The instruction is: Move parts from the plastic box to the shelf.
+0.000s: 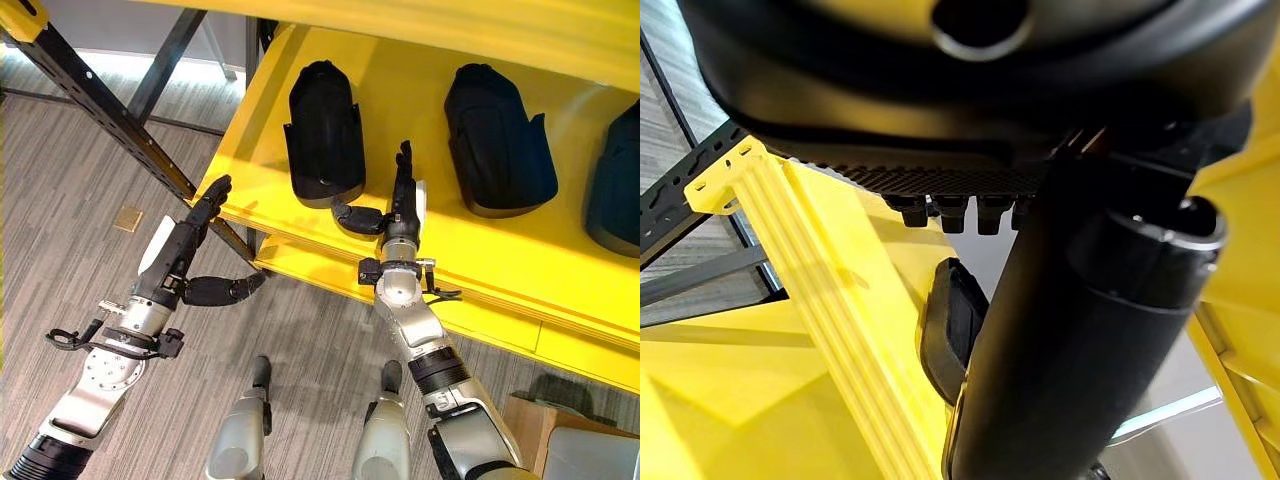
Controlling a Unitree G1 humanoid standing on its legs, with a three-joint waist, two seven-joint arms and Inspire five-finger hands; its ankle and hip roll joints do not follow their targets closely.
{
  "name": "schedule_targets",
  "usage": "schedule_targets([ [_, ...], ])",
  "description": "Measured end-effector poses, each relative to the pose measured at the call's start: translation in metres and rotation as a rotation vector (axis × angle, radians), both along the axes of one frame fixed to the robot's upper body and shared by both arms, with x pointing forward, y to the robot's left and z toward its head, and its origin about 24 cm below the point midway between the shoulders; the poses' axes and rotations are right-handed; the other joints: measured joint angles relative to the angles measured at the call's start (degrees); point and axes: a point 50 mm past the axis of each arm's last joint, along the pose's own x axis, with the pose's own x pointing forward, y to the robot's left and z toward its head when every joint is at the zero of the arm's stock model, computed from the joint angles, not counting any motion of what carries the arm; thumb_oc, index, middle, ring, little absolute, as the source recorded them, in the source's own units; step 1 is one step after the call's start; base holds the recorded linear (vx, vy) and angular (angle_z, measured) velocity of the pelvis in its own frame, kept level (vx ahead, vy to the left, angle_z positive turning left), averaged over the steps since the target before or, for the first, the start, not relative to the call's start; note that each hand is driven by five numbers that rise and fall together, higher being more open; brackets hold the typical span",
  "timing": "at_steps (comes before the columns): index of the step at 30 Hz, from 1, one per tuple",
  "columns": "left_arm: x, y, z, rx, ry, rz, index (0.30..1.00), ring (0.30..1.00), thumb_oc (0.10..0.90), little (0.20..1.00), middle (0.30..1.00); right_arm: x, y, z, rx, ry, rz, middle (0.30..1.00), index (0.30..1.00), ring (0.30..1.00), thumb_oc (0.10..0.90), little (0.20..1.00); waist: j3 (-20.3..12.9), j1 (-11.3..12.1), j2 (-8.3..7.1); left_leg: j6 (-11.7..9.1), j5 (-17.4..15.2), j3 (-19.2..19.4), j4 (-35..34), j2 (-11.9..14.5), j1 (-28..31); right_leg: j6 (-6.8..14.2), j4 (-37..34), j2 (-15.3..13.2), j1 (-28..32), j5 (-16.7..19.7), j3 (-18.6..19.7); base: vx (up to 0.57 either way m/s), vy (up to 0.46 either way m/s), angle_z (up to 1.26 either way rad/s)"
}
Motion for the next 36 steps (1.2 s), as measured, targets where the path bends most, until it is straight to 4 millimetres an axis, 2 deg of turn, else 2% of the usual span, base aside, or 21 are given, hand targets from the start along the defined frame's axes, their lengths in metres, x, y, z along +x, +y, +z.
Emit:
schedule_targets([
  [36, 0.000, 0.000, -0.001, 0.006, 0.006, -0.008, 1.000, 1.000, 0.900, 1.000, 1.000, -0.001, 0.014, -0.004, -0.064, 0.014, 0.012, 1.000, 1.000, 1.000, 0.900, 1.000, 0.00, 0.60, 0.01, 0.01, 0.01, -0.19, -0.01, -0.13, 0.24, 0.05, 1.60, -0.27, -0.25, -1.15, -0.14, 0.00, 0.000, 0.00],
])
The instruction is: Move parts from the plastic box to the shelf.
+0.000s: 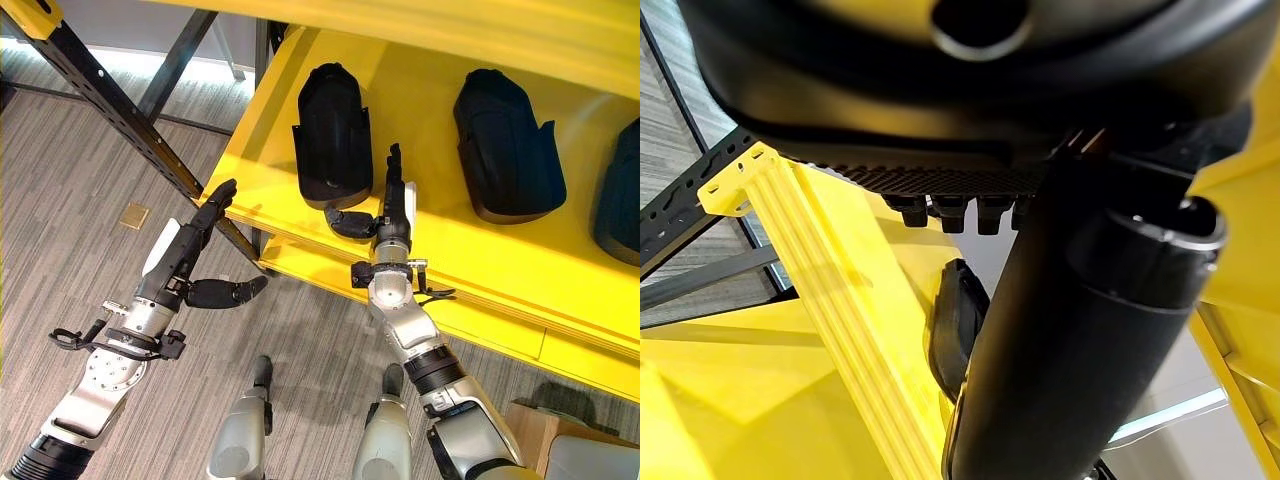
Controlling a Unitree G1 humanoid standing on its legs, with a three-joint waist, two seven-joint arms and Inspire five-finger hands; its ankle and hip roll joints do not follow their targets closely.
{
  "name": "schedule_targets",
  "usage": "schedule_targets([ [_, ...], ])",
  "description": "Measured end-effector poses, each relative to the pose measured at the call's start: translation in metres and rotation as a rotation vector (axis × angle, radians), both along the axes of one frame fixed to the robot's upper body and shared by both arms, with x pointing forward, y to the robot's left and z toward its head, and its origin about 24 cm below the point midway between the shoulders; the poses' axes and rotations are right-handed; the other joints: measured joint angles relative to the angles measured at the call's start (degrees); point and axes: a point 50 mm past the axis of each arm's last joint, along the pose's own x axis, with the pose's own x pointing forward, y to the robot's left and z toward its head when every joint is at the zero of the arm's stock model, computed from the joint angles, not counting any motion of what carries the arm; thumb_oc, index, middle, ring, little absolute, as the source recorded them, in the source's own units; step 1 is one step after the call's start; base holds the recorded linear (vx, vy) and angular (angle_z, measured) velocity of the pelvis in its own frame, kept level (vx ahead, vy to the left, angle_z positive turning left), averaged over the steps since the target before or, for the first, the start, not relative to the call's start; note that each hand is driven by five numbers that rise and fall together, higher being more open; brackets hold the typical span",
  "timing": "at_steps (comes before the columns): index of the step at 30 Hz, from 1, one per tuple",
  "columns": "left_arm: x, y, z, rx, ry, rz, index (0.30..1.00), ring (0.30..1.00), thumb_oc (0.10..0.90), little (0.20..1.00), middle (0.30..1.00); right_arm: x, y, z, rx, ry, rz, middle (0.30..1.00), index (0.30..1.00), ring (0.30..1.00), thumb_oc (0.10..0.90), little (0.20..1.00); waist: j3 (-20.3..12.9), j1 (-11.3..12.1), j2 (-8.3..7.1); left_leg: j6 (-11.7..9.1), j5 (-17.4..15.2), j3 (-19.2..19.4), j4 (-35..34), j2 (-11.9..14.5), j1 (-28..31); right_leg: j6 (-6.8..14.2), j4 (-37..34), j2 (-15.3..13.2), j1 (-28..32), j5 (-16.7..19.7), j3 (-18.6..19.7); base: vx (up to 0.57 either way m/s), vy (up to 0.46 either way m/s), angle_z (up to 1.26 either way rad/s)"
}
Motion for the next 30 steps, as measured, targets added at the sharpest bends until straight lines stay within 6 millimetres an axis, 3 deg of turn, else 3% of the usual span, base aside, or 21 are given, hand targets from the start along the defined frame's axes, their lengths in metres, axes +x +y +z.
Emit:
schedule_targets([
  [30, 0.0010, -0.0001, -0.0003, 0.000, 0.001, 0.001, 1.000, 1.000, 0.900, 1.000, 1.000, 0.0044, 0.0052, 0.0085, 0.003, 0.002, -0.006, 1.000, 1.000, 1.000, 0.900, 1.000, 0.00, 0.86, 0.01, 0.01, 0.00, -0.43, -0.04, -0.81, -0.09, 0.32, 0.43, -0.75, 0.02, -0.38, -0.16, 0.00, 0.000, 0.00],
])
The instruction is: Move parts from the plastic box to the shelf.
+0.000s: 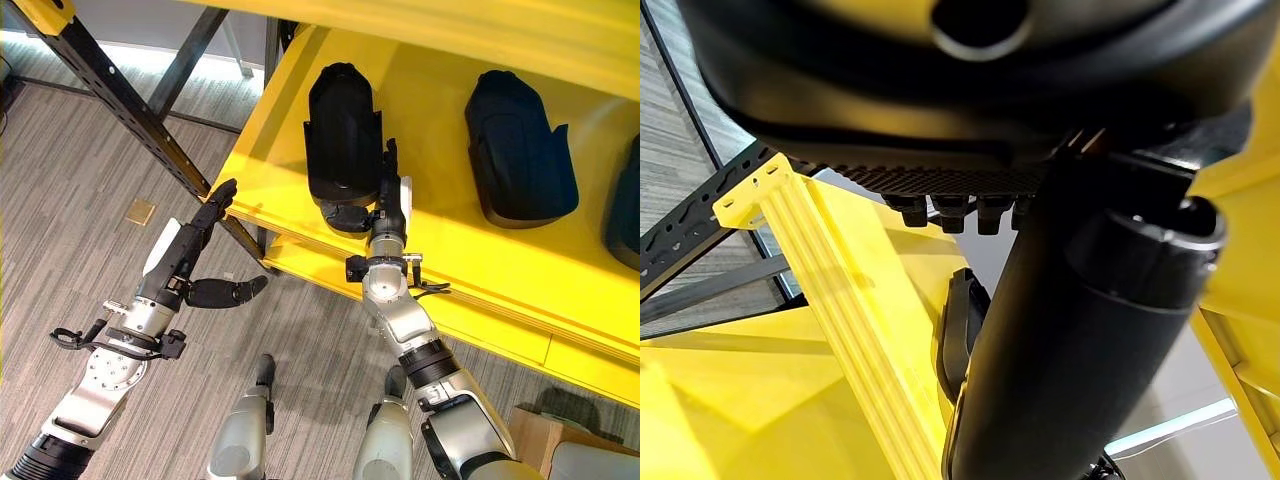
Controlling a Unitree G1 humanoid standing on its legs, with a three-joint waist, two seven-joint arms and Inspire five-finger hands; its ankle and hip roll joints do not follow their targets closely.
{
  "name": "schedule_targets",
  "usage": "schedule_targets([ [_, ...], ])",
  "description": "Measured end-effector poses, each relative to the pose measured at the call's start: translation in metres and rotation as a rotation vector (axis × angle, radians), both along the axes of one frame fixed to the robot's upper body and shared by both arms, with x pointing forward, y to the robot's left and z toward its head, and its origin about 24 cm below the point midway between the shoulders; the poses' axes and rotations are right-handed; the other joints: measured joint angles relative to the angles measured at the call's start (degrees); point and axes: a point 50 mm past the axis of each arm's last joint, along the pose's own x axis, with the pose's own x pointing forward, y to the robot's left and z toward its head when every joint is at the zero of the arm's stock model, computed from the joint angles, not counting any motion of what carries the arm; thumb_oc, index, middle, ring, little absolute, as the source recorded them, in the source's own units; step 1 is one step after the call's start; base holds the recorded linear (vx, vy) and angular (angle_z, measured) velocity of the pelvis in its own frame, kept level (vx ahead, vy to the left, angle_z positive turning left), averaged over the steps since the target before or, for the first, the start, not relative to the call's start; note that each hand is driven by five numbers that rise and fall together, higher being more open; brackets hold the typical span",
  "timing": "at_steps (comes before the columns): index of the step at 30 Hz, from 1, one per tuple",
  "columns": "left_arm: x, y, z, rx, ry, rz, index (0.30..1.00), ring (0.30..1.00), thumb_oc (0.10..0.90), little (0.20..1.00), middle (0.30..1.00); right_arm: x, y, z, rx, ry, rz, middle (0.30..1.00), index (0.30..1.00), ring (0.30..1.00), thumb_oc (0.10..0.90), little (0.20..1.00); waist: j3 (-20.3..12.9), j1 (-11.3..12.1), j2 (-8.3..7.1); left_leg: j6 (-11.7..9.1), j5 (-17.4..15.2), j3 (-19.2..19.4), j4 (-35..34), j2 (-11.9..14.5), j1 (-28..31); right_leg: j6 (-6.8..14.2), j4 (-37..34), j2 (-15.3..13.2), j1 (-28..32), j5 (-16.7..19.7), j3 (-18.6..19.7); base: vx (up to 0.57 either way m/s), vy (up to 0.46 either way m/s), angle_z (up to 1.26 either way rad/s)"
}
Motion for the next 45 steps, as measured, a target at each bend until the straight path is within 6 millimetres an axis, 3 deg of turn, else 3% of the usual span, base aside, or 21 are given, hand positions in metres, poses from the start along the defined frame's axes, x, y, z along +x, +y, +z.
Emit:
schedule_targets([
  [23, 0.000, -0.003, -0.002, 0.003, 0.010, -0.013, 1.000, 1.000, 0.900, 1.000, 1.000, 0.002, 0.001, 0.004, 0.079, 0.004, -0.013, 1.000, 1.000, 1.000, 0.900, 1.000, 0.00, 0.71, 0.00, 0.00, 0.00, -0.23, 0.05, -0.10, 0.05, 0.00, -0.17, -0.11, 0.42, -0.07, -0.07, 0.01, 0.007, 0.00],
  [45, 0.001, 0.001, -0.008, -0.005, 0.027, 0.024, 1.000, 1.000, 0.900, 1.000, 1.000, 0.006, -0.006, 0.011, 0.151, -0.016, -0.036, 1.000, 1.000, 1.000, 0.900, 1.000, 0.00, 0.78, 0.00, 0.06, -0.03, -0.28, 0.02, -1.30, -0.33, 0.68, -5.54, -1.06, 2.90, 2.64, -0.97, 0.02, 0.033, 0.01],
])
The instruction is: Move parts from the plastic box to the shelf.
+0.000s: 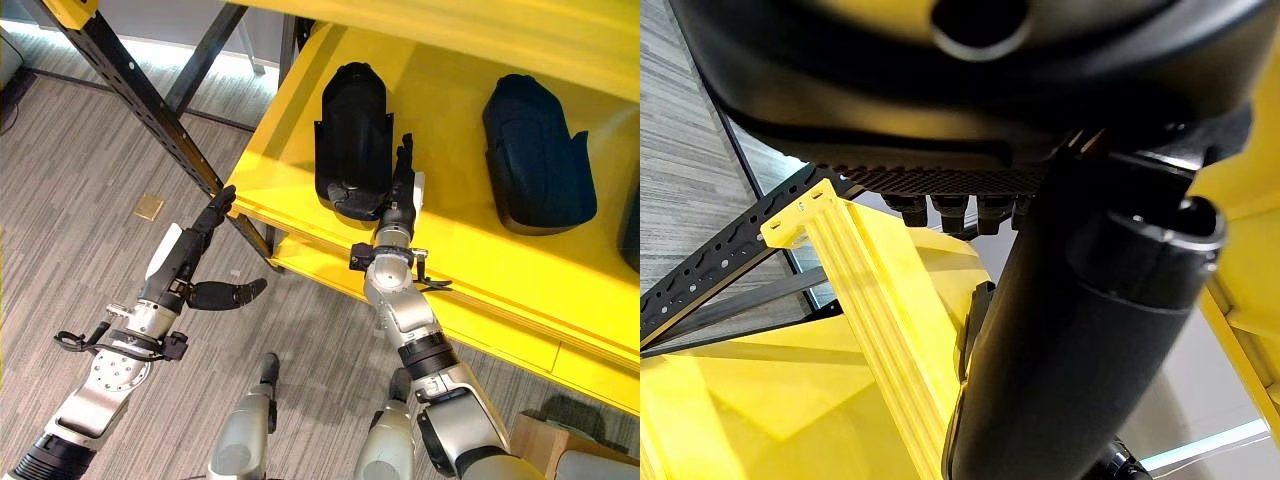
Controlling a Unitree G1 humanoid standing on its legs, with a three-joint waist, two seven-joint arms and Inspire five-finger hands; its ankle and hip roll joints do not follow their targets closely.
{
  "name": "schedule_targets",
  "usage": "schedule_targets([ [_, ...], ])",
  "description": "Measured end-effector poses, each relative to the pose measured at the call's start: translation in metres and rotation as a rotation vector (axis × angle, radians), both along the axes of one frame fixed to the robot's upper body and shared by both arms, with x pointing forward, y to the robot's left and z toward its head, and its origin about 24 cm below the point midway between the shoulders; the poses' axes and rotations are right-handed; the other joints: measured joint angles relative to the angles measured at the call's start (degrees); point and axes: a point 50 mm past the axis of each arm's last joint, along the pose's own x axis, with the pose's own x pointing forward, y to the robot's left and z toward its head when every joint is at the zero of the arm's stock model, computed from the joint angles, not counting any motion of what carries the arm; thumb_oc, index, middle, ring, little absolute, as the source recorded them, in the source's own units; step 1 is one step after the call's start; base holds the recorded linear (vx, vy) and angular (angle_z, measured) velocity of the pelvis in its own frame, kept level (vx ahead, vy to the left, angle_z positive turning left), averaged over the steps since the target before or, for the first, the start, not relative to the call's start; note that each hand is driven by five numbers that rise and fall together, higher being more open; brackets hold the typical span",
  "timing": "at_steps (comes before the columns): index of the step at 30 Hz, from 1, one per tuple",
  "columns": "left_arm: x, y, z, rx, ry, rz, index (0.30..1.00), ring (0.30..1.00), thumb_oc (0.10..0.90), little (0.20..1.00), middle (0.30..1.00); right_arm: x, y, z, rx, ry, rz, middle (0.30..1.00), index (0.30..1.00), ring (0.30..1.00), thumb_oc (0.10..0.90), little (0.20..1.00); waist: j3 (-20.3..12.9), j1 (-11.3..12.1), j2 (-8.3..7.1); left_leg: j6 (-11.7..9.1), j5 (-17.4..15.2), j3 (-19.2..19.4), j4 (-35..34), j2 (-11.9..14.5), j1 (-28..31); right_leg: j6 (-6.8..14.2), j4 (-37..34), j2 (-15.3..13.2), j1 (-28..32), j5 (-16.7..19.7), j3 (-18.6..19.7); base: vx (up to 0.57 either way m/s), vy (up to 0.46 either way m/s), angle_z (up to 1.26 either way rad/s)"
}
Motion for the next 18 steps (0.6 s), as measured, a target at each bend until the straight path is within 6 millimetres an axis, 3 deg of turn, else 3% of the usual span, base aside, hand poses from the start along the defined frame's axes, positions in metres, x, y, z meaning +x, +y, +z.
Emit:
schedule_targets([
  [7, -0.0001, 0.0006, 0.0000, -0.006, -0.004, 0.012, 1.000, 1.000, 0.900, 1.000, 1.000, -0.0006, 0.0019, 0.0015, 0.036, -0.020, 0.011, 1.000, 1.000, 1.000, 0.900, 1.000, 0.00, -0.02, 0.00, -0.02, 0.01, -0.16, 0.00, 0.03, -0.58, 0.06, -0.91, 0.12, 0.00, 0.48, -0.24, 0.00, 0.000, 0.00],
  [18, 0.0001, 0.0015, 0.0007, -0.014, -0.014, 0.029, 1.000, 1.000, 0.900, 1.000, 1.000, -0.0021, 0.0092, 0.0032, 0.252, -0.053, 0.067, 1.000, 1.000, 1.000, 0.900, 1.000, -0.01, -0.26, 0.01, -0.05, 0.03, 0.18, 0.00, 0.03, -0.60, 0.12, -1.70, 0.18, 0.04, 0.96, 0.03, 0.00, 0.002, 0.00],
])
